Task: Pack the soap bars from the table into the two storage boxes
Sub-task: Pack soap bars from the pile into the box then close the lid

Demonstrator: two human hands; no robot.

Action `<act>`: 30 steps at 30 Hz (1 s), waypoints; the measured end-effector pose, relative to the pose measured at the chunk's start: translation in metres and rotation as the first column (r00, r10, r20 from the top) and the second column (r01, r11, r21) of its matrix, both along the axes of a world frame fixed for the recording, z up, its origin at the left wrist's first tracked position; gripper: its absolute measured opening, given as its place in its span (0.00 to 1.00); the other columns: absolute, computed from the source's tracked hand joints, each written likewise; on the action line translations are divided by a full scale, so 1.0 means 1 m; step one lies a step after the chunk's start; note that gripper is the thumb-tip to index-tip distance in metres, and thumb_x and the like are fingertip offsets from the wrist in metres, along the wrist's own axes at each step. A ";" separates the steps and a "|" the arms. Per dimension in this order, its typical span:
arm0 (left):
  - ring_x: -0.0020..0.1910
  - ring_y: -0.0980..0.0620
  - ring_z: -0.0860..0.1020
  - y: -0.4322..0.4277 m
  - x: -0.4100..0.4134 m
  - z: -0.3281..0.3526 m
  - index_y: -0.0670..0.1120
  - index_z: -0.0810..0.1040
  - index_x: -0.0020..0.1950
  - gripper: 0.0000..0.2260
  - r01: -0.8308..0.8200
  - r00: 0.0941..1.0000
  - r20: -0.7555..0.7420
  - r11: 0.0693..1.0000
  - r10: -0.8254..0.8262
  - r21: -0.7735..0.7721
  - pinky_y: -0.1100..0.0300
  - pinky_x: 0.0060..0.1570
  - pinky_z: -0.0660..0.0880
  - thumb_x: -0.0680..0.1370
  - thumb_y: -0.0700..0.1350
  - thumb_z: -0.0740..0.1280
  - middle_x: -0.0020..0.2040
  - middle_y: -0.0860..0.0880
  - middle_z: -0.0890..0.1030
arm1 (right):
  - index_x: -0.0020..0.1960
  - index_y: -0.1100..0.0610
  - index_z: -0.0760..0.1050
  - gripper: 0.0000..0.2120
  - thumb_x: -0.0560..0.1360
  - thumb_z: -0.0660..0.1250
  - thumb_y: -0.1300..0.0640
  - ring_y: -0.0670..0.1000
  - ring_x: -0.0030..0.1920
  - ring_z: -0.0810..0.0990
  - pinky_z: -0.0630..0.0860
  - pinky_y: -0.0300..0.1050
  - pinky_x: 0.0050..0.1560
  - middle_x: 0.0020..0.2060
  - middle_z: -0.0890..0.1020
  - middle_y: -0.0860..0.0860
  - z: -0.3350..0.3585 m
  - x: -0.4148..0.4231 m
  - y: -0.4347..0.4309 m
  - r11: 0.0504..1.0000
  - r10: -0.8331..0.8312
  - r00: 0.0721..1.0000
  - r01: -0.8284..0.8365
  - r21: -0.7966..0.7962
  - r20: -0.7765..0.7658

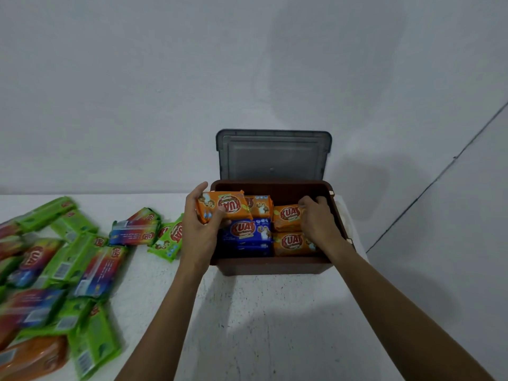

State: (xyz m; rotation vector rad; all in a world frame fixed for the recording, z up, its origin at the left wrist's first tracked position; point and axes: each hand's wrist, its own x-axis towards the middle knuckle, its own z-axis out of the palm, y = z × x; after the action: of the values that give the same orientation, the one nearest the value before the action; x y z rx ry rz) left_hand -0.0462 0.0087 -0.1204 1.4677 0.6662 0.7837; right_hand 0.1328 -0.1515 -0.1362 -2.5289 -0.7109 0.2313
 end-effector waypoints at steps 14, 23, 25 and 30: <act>0.50 0.53 0.83 -0.006 0.008 0.014 0.59 0.65 0.71 0.29 0.168 0.985 0.050 0.983 -0.165 -0.069 0.59 0.40 0.81 0.75 0.41 0.71 0.54 0.52 0.81 | 0.67 0.49 0.70 0.17 0.79 0.66 0.53 0.46 0.56 0.79 0.78 0.37 0.49 0.57 0.81 0.50 0.042 -0.026 0.016 0.834 0.352 0.890 -0.160 0.527 -0.288; 0.55 0.54 0.81 -0.008 0.027 0.016 0.51 0.70 0.68 0.20 0.144 0.984 0.111 0.990 -0.143 -0.003 0.59 0.45 0.81 0.78 0.41 0.68 0.60 0.51 0.79 | 0.68 0.55 0.71 0.21 0.76 0.68 0.62 0.51 0.53 0.84 0.82 0.46 0.50 0.56 0.82 0.54 0.053 -0.031 0.019 0.781 0.514 0.686 -0.128 0.611 -0.514; 0.56 0.56 0.80 -0.004 0.028 0.015 0.49 0.72 0.67 0.17 0.137 0.986 0.082 0.989 -0.142 0.060 0.60 0.46 0.80 0.79 0.42 0.67 0.61 0.52 0.78 | 0.63 0.55 0.73 0.17 0.75 0.69 0.64 0.53 0.53 0.83 0.82 0.49 0.51 0.56 0.82 0.55 0.052 -0.029 0.016 0.794 0.503 0.661 -0.097 0.600 -0.558; 0.54 0.67 0.76 0.014 0.018 0.001 0.50 0.74 0.63 0.12 0.058 0.991 -0.132 0.922 -0.007 0.384 0.73 0.45 0.76 0.80 0.44 0.64 0.61 0.54 0.79 | 0.58 0.49 0.71 0.16 0.76 0.68 0.64 0.52 0.53 0.83 0.82 0.53 0.50 0.54 0.82 0.53 0.048 -0.019 0.003 0.786 0.412 0.690 0.062 0.615 -0.595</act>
State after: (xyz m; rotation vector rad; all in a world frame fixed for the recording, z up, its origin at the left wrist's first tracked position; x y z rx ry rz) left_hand -0.0281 0.0226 -0.1192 1.8988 0.6024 0.8319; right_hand 0.1142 -0.1489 -0.0886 -1.5484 -0.5837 0.8618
